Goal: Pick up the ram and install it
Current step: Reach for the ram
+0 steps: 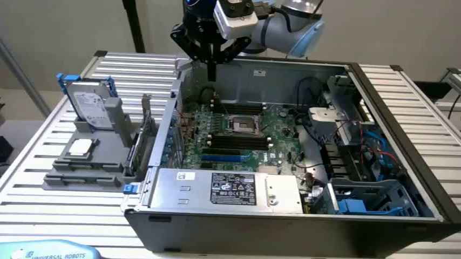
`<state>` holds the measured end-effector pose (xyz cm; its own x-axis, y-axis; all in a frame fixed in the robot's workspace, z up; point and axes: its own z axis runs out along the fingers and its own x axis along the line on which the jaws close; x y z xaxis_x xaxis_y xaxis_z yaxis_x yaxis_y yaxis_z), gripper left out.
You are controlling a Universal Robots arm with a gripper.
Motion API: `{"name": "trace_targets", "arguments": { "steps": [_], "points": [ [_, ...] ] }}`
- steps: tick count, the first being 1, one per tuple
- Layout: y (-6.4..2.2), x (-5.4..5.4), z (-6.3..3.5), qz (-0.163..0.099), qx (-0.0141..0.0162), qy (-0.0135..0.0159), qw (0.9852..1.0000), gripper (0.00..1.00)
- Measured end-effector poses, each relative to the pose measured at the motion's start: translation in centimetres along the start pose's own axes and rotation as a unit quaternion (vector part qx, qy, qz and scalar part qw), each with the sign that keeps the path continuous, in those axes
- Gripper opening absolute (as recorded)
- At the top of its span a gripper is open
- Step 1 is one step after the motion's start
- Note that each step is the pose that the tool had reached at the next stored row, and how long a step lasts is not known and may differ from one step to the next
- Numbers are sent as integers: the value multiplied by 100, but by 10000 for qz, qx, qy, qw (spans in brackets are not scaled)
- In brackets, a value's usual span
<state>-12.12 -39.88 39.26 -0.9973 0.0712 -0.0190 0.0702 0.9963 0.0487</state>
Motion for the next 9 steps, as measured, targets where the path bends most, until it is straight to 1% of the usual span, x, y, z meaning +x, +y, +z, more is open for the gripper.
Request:
{"name": "trace_targets", "arguments": {
  "steps": [9],
  "points": [
    [0, 0, 0, 0, 0, 0, 10000, 11]
  ]
}}
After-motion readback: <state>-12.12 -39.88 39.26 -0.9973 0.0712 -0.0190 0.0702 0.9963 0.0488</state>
